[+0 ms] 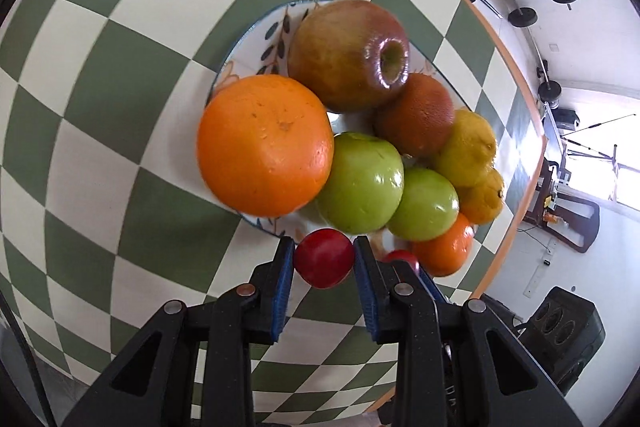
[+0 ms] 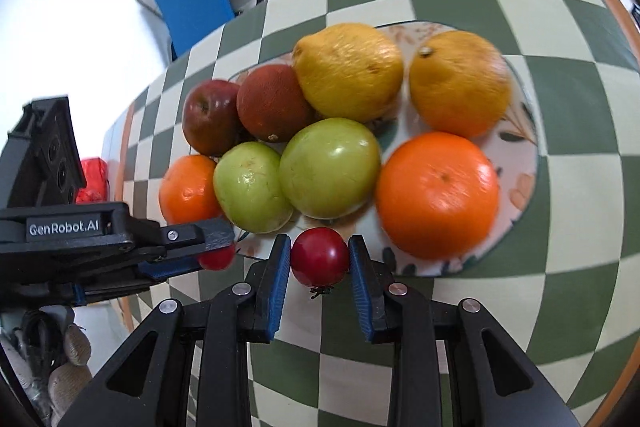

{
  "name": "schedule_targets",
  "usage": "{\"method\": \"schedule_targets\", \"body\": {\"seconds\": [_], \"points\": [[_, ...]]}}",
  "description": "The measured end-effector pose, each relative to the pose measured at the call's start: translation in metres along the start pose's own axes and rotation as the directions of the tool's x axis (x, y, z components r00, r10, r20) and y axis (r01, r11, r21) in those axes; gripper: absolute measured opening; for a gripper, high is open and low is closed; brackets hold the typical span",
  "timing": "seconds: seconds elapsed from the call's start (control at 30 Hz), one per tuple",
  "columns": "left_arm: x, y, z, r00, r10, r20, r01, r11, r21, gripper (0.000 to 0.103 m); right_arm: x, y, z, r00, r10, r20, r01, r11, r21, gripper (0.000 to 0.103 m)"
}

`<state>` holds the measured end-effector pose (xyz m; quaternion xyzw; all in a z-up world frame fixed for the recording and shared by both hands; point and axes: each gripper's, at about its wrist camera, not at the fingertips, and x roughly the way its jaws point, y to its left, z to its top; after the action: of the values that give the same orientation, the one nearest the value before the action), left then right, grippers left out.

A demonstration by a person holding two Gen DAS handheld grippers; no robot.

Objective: Organize fruits

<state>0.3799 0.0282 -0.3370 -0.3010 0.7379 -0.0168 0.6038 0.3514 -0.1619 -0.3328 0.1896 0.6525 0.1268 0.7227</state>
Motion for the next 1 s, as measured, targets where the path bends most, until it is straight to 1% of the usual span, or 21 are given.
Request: {"method": "schedule_targets", "body": {"seconds": [0.1, 0.13, 0.17, 0.2, 0.27, 0.37, 0.43, 0.47, 0.53, 0.57, 0.6, 0.63, 0.67, 0.7, 0.73, 0.77, 0.8, 0.83, 0.9, 0.97, 1.0], "points": [[0.007, -0.003, 0.003, 1.000, 0.000, -0.014, 0.000, 1.000, 0.000, 0.028, 0.006, 0.002, 0.002, 1.000, -0.005, -0.015, 0.005, 1.000, -0.011, 0.035], [0.008, -0.003, 0.004, 1.000, 0.002, -0.018, -0.002, 1.000, -0.001, 0.029, 0.006, 0.003, 0.003, 1.000, -0.010, -0.016, 0.010, 1.000, -0.010, 0.038], [0.007, -0.002, 0.004, 1.000, 0.002, -0.021, -0.002, 1.000, -0.004, 0.030, 0.005, 0.002, 0.003, 1.000, -0.011, -0.014, 0.011, 1.000, -0.007, 0.047], [0.006, -0.001, 0.004, 1.000, 0.002, -0.022, -0.002, 1.000, -0.006, 0.030, 0.005, 0.003, 0.003, 1.000, -0.011, -0.011, 0.011, 1.000, -0.008, 0.052], [0.002, 0.001, 0.002, 1.000, 0.012, -0.020, -0.012, 1.000, -0.008, 0.030, -0.001, 0.004, 0.002, 1.000, -0.018, -0.002, 0.018, 1.000, -0.016, 0.052], [-0.006, 0.000, -0.001, 0.999, 0.043, -0.005, -0.042, 0.999, 0.019, 0.030, -0.014, 0.002, -0.001, 1.000, -0.028, 0.010, 0.028, 1.000, -0.009, 0.054], [-0.014, -0.007, -0.007, 0.995, 0.095, 0.029, -0.097, 0.992, 0.077, 0.030, -0.030, -0.001, -0.006, 0.998, -0.050, 0.028, 0.050, 0.999, -0.005, 0.061], [-0.017, -0.011, -0.011, 0.991, 0.126, 0.051, -0.131, 0.986, 0.107, 0.035, -0.038, -0.002, -0.009, 0.997, -0.060, 0.043, 0.060, 0.998, -0.002, 0.065], [-0.023, -0.018, -0.019, 0.981, 0.170, 0.093, -0.183, 0.970, 0.161, 0.044, -0.054, -0.006, -0.015, 0.993, -0.095, 0.065, 0.095, 0.995, 0.002, 0.068], [-0.027, -0.021, -0.024, 0.969, 0.208, 0.131, -0.230, 0.954, 0.190, 0.046, -0.063, -0.008, -0.017, 0.990, -0.117, 0.079, 0.117, 0.993, 0.002, 0.072], [-0.031, -0.026, -0.030, 0.955, 0.243, 0.169, -0.277, 0.935, 0.221, 0.048, -0.071, -0.010, -0.020, 0.984, -0.149, 0.098, 0.149, 0.989, 0.000, 0.081], [-0.033, -0.029, -0.035, 0.946, 0.261, 0.194, -0.304, 0.922, 0.241, 0.057, -0.078, -0.012, -0.022, 0.977, -0.180, 0.112, 0.181, 0.983, -0.002, 0.085], [-0.037, -0.033, -0.041, 0.932, 0.281, 0.229, -0.337, 0.904, 0.263, 0.065, -0.087, -0.016, -0.025, 0.970, -0.206, 0.129, 0.209, 0.978, -0.004, 0.090], [-0.040, -0.036, -0.047, 0.916, 0.301, 0.265, -0.372, 0.885, 0.279, 0.070, -0.094, -0.017, -0.026, 0.964, -0.227, 0.141, 0.230, 0.973, -0.004, 0.091], [-0.043, -0.037, -0.051, 0.904, 0.315, 0.290, -0.396, 0.872, 0.288, 0.077, -0.100, -0.019, -0.027, 0.957, -0.247, 0.149, 0.251, 0.968, -0.005, 0.091], [-0.046, -0.039, -0.057, 0.889, 0.327, 0.319, -0.422, 0.855, 0.301, 0.087, -0.104, -0.019, -0.027, 0.949, -0.275, 0.157, 0.279, 0.960, -0.007, 0.094], [-0.048, -0.040, -0.061, 0.882, 0.332, 0.334, -0.435, 0.847, 0.306, 0.090, -0.107, -0.018, -0.028, 0.944, -0.288, 0.161, 0.293, 0.956, -0.008, 0.096], [-0.050, -0.041, -0.064, 0.875, 0.336, 0.349, -0.446, 0.841, 0.308, 0.095, -0.112, -0.019, -0.029, 0.940, -0.296, 0.170, 0.302, 0.953, -0.008, 0.096], [-0.053, -0.044, -0.071, 0.856, 0.348, 0.382, -0.473, 0.825, 0.309, 0.096, -0.120, -0.018, -0.031, 0.932, -0.311, 0.185, 0.319, 0.947, -0.017, 0.096], [-0.056, -0.045, -0.076, 0.846, 0.349, 0.402, -0.485, 0.818, 0.310, 0.096, -0.127, -0.013, -0.034, 0.919, -0.334, 0.209, 0.346, 0.938, -0.027, 0.097], [-0.059, -0.046, -0.080, 0.838, 0.351, 0.418, -0.494, 0.813, 0.307, 0.096, -0.129, -0.011, -0.035, 0.915, -0.340, 0.218, 0.354, 0.935, -0.030, 0.097]]}}
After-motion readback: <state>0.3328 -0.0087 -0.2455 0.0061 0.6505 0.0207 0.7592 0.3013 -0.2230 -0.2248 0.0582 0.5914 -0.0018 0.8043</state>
